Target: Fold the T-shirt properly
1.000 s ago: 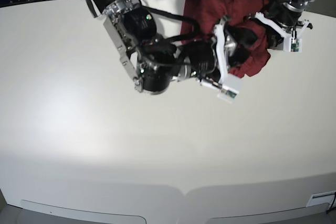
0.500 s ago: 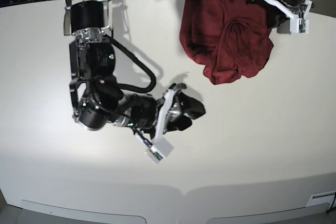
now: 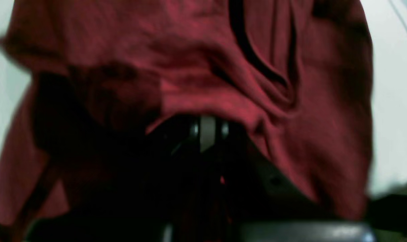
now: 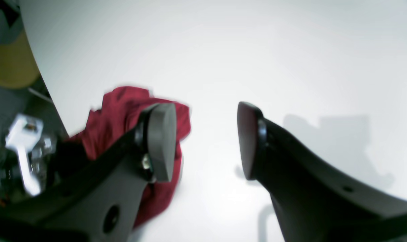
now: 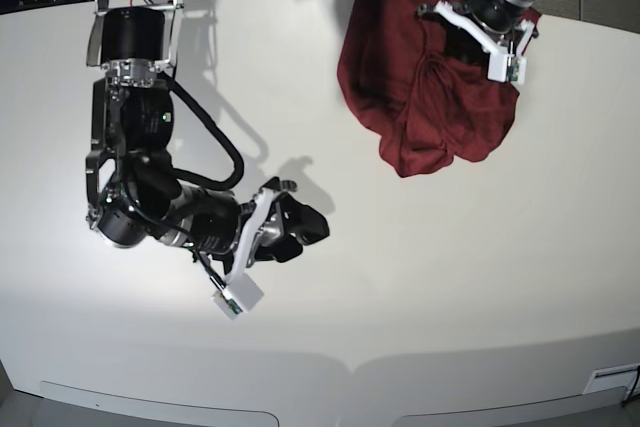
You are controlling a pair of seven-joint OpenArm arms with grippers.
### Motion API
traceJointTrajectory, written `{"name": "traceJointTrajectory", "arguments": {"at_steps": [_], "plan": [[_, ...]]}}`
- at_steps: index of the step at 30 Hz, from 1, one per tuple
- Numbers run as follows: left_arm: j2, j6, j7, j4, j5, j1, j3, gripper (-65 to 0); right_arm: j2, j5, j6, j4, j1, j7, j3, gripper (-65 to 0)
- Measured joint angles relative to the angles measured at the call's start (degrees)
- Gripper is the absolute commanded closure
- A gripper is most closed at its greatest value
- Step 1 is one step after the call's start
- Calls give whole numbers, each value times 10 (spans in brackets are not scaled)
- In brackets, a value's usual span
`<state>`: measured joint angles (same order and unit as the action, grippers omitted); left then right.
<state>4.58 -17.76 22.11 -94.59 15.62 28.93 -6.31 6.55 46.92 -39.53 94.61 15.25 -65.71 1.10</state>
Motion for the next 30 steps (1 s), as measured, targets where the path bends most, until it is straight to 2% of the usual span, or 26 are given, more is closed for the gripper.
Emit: {"name": "traceJointTrajectory", "arguments": {"at_steps": [5, 12, 15, 19, 21, 27, 30], "plan": [[0, -6, -28, 91, -35, -107, -1, 0, 6, 1, 0, 0, -1, -3, 0, -297], [0, -96, -39, 223, -47, -238, -1, 0, 6, 3, 0, 0, -10, -4, 0, -297], [0, -112, -22, 250, -50, -274, 0, 0, 6, 3, 0, 0, -10, -4, 0, -297], [0, -112, 14, 249, -49, -294, 0, 0, 6, -1, 0, 0, -10, -4, 0, -297], [4, -107, 40, 233, -17, -293, -1, 0, 6, -2, 0, 0, -10, -4, 0, -297], [55, -92, 119, 133, 49, -261, -4, 0, 6, -3, 0, 0, -10, -4, 0, -297], [71, -57, 126, 80, 92, -260, -3, 0, 6, -33, 0, 0, -10, 2, 0, -297]]}}
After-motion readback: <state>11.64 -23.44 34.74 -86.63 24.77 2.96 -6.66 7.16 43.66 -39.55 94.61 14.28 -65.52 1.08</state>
